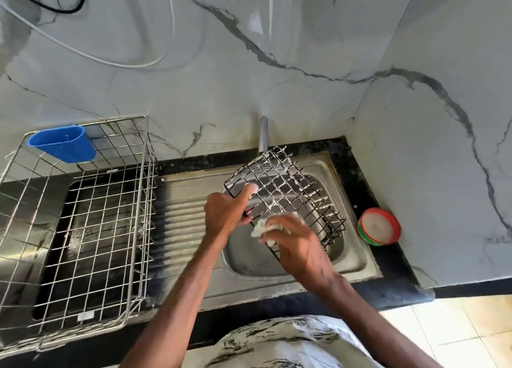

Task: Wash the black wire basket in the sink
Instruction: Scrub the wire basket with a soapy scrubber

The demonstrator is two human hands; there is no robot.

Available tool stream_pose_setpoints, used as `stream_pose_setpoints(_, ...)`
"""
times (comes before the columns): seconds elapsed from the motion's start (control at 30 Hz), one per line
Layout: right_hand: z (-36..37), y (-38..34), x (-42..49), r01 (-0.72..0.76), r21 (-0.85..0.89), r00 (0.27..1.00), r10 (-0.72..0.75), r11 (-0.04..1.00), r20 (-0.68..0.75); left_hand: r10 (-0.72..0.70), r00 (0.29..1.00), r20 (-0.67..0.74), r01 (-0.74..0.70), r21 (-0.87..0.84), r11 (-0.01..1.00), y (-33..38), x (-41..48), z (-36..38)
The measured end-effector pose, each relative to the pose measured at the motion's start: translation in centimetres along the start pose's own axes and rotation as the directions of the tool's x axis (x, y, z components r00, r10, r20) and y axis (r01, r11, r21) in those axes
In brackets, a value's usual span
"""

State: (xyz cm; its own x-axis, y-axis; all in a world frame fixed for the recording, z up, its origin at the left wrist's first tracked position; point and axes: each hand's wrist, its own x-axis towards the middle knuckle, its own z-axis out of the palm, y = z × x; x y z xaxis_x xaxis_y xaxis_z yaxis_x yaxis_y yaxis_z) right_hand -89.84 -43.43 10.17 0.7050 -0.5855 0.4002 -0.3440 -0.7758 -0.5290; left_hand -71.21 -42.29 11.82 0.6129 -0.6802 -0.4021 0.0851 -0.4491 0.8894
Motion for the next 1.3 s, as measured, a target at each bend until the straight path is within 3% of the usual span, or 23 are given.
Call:
stream_pose_setpoints(0.2, -1.8, 0.7, 4.1, -0.059, -0.018, 0.985, 0.056, 0.998, -0.164, 0.002, 0.999, 0.052, -0.002, -0.002, 1.000, 0.4, -1.4, 1.0)
stream_pose_setpoints(0.47, -5.1, 0.6, -0.3, -0.022, -0.012, 1.000, 0.021, 1.000, -0.023, -0.040, 0.999, -0.018, 0.039, -0.054, 0.998, 1.4, -2.1, 2.5)
stream_pose_setpoints(0.73, -8.2, 3.1, 0.4, -0.047, 0.030, 0.996, 0.049, 0.998, -0.072, -0.067, 0.997, 0.029, 0.069, -0.093, 0.993, 1.9, -3.7, 3.9)
stream_pose_setpoints(1.0, -11.6, 10.5, 2.5, -0.259, -0.061, 0.919, 0.226, 0.964, -0.324, -0.027, 0.996, -0.083, 0.017, -0.115, 0.993, 3.0, -4.2, 5.5)
stream_pose_setpoints(1.2, -10.2, 7.1, 0.4, -0.140, 0.019, 0.959, 0.140, 0.990, -0.245, -0.032, 0.993, -0.111, 0.014, -0.158, 0.987, 4.0, -4.9, 6.1)
stream_pose_setpoints(1.3, -10.1, 6.1, -0.7, -0.050, 0.013, 0.989, 0.052, 0.999, -0.136, -0.025, 0.993, -0.112, 0.008, -0.146, 0.989, 4.2, -5.0, 6.1)
